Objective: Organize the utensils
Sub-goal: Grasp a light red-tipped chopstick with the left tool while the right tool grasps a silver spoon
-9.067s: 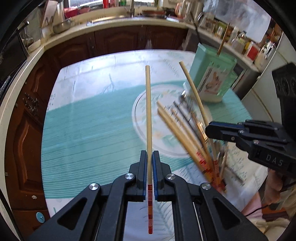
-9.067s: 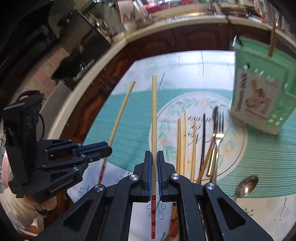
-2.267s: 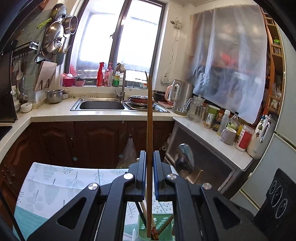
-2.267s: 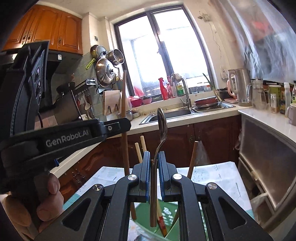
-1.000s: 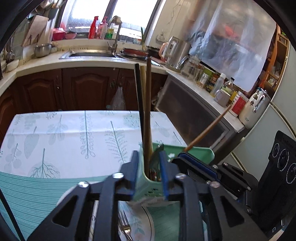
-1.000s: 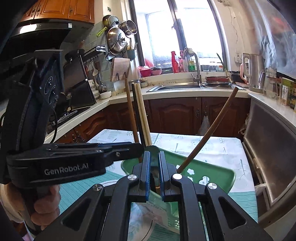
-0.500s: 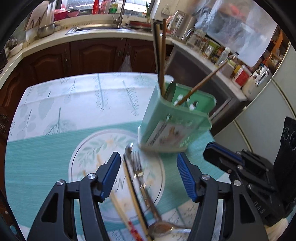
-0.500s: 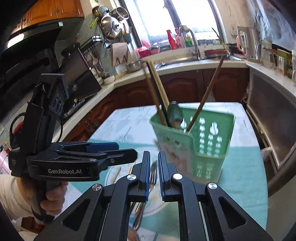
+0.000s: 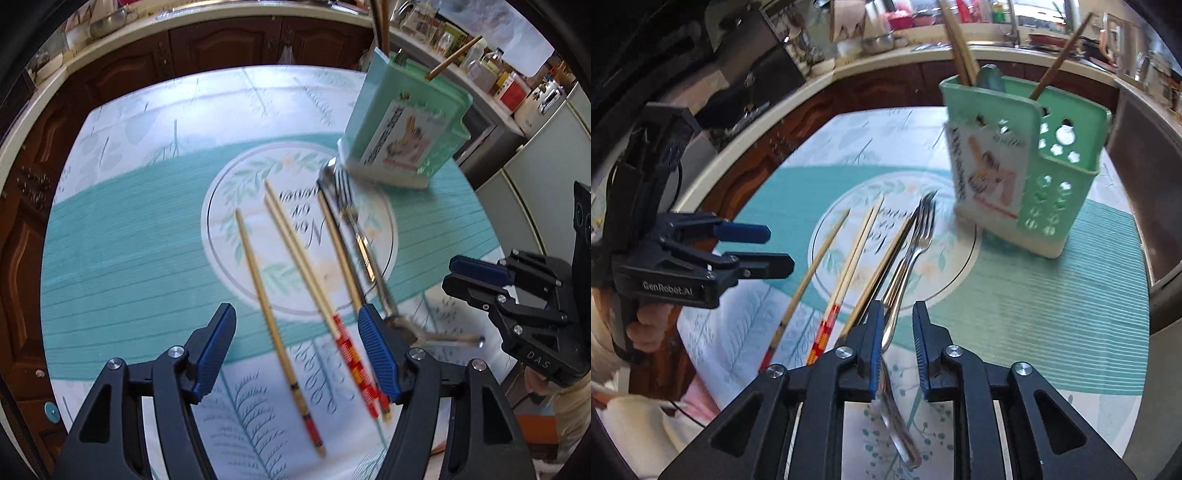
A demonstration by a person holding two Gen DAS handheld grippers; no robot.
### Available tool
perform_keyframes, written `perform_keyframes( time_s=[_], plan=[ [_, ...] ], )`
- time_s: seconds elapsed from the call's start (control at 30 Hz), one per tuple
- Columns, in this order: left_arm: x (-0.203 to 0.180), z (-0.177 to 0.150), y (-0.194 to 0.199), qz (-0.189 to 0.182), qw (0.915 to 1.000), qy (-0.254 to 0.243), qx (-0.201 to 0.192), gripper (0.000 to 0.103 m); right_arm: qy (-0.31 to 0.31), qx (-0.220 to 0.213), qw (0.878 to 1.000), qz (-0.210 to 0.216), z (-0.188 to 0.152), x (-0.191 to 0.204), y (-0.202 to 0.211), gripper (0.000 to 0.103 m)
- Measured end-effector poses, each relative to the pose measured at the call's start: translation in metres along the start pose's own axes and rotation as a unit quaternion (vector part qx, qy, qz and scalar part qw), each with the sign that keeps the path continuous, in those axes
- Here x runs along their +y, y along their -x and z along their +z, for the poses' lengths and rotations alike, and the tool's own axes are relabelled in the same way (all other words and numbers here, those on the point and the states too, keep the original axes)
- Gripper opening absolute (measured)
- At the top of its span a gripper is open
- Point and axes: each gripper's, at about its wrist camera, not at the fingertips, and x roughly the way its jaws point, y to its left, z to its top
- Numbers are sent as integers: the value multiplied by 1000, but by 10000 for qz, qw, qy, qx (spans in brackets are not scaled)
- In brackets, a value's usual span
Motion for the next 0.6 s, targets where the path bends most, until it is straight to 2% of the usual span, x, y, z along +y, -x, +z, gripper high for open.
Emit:
perform_keyframes(
  time_s=[0.17,0.3,0.43,0.6],
  plan=[
    [9,-17,-15,-50,9990,-143,430,67,847,451,9953,151,-5,22,-25,27],
    [17,-23,-30,-122,9971,-96,749,66,1616,804,9831,314,-6,38,-45,27],
    [25,-22,-40,-172,9955,71,927,52,2106,1143,9702,347,2,41,-63,27],
    [30,-20,-47,-186,9942,170,1048,47,2605,1544,9517,495,7,45,-82,27]
  ],
)
